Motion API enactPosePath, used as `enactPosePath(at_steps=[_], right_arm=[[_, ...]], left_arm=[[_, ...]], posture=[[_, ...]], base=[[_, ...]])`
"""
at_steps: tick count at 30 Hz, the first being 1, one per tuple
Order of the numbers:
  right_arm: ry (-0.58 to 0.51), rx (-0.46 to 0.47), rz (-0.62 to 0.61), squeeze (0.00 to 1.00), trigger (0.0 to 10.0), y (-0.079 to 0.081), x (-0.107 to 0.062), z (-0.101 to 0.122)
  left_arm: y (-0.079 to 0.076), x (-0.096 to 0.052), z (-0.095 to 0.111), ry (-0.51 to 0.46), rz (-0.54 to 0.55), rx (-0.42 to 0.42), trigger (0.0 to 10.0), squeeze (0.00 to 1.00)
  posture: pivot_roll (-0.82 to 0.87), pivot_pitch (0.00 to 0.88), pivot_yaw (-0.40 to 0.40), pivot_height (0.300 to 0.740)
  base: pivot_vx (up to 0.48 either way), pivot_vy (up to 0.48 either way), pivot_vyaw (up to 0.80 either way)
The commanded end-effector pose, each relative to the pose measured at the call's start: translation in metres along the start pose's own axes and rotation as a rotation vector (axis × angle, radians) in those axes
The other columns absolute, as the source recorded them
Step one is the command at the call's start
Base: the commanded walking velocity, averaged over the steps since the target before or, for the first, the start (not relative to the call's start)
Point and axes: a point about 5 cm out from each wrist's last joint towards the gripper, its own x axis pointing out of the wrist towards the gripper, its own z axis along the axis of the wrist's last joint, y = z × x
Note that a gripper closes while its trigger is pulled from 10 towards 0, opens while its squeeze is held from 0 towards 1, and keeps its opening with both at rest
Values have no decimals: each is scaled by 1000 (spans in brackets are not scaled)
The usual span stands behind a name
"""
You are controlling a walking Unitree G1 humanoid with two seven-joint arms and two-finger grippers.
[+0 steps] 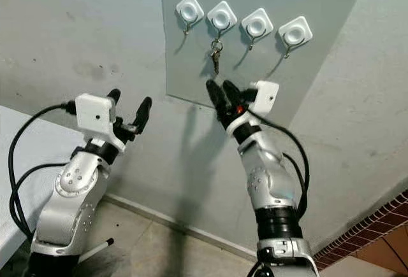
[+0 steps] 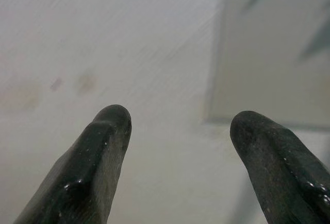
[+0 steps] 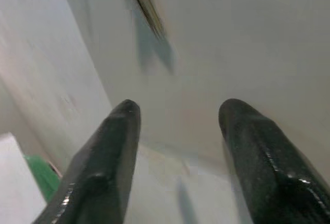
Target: Hang keys on a hook
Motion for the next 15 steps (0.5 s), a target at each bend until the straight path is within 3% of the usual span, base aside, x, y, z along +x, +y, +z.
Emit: enactPosePath(at_steps=[1, 4, 6, 8, 12, 13, 15], right_arm=[[73, -33, -42, 1000, 10000, -10, -11, -20], [102, -42, -57, 1000, 10000, -13, -16, -29], [147, -66, -85, 1000, 10000, -19, -23, -42], [201, -96, -126, 1000, 10000, -27, -35, -59], [263, -84, -159, 1000, 10000, -34, -46, -73], [283, -95, -164, 27, 10000, -36, -50, -78], [331, -107, -180, 0, 10000, -41, -59, -90]], left_arm=[[13, -7, -26, 85, 87, -44, 10000, 0], [18, -11, -36, 105, 114, -19, 10000, 0], [23, -16, -52, 163, 150, -62, 10000, 0], [24, -24, -70, 206, 162, -11, 10000, 0], [23, -28, -80, 228, 139, 16, 10000, 0], [22, -29, -84, 234, 120, 59, 10000, 0], [19, -32, -96, 234, 72, 159, 10000, 0]], posture=[[-20, 0, -46, 740], [-23, 0, -45, 740], [-23, 0, -45, 740], [-26, 0, -43, 740], [-26, 0, -43, 740], [-29, 0, -43, 740], [-29, 0, -43, 740]], base=[[0, 0, 0], [0, 0, 0], [0, 0, 0], [0, 0, 0], [0, 0, 0], [0, 0, 0], [0, 0, 0]])
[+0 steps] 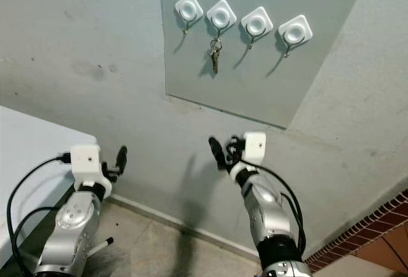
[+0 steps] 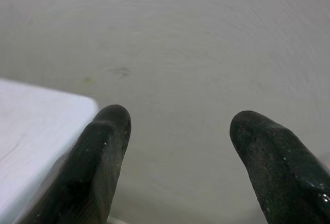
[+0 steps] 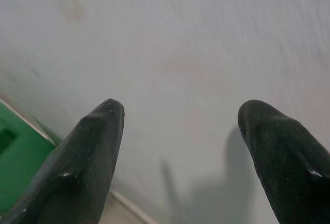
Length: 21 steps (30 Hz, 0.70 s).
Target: Hang keys on a hook
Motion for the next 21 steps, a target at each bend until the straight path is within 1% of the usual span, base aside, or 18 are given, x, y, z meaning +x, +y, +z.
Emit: enactPosePath(at_steps=[1, 5, 6, 8, 9, 10, 11, 13, 16, 17, 18, 19, 21], right_arm=[[36, -21, -11, 0, 10000, -5, -4, -10], [35, -25, -13, 0, 10000, -6, -4, -12], [133, -67, -47, 0, 10000, -12, -14, -33], [279, -133, -92, 0, 10000, -22, -33, -65], [279, -133, -92, 0, 10000, -22, -33, -65], [317, -145, -115, 0, 10000, -26, -39, -72], [381, -192, -144, 0, 10000, -32, -51, -84], [437, -205, -172, 0, 10000, -36, -61, -94], [525, -211, -205, 0, 10000, -40, -77, -109], [544, -213, -208, 0, 10000, -41, -80, -113], [544, -213, -208, 0, 10000, -41, -80, -113], [592, -210, -226, 0, 10000, -42, -90, -121], [631, -211, -237, 0, 10000, -43, -99, -129]], left_arm=[[-6, 0, -7, -10, -32, 71, 10000, 0], [-6, 0, -10, -20, -33, 77, 10000, 0], [-5, -2, -36, 88, -42, 90, 10000, 0], [-4, -12, -73, 249, -55, 110, 10000, 0], [-4, -12, -73, 249, -55, 110, 10000, 0], [-2, -17, -82, 292, -50, 88, 10000, 0], [0, -26, -98, 378, -45, 64, 10000, 0], [0, -37, -113, 460, -38, 59, 10000, 0], [-4, -49, -126, 535, -43, 43, 10000, 0], [-5, -52, -129, 551, -44, 35, 10000, 0], [-5, -52, -129, 551, -44, 35, 10000, 0], [-8, -61, -137, 598, -53, 37, 10000, 0], [-11, -73, -147, 653, -58, 27, 10000, 0]], posture=[[-29, 0, -43, 740], [-29, 0, -43, 740], [-40, 0, -36, 740], [-40, 0, -36, 740], [-40, 0, -36, 740], [-50, 0, -28, 740], [-50, 0, -28, 740], [-56, 0, -26, 740], [-65, 0, -22, 740], [-65, 0, -22, 740], [-65, 0, -22, 740], [-65, 0, -24, 740], [-66, 0, -23, 740]], base=[[0, 0, 0], [0, 0, 0], [0, 0, 0], [0, 0, 0], [0, 0, 0], [0, 0, 0], [0, 0, 0], [0, 0, 0], [0, 0, 0], [0, 0, 0], [0, 0, 0], [0, 0, 0], [0, 0, 0]])
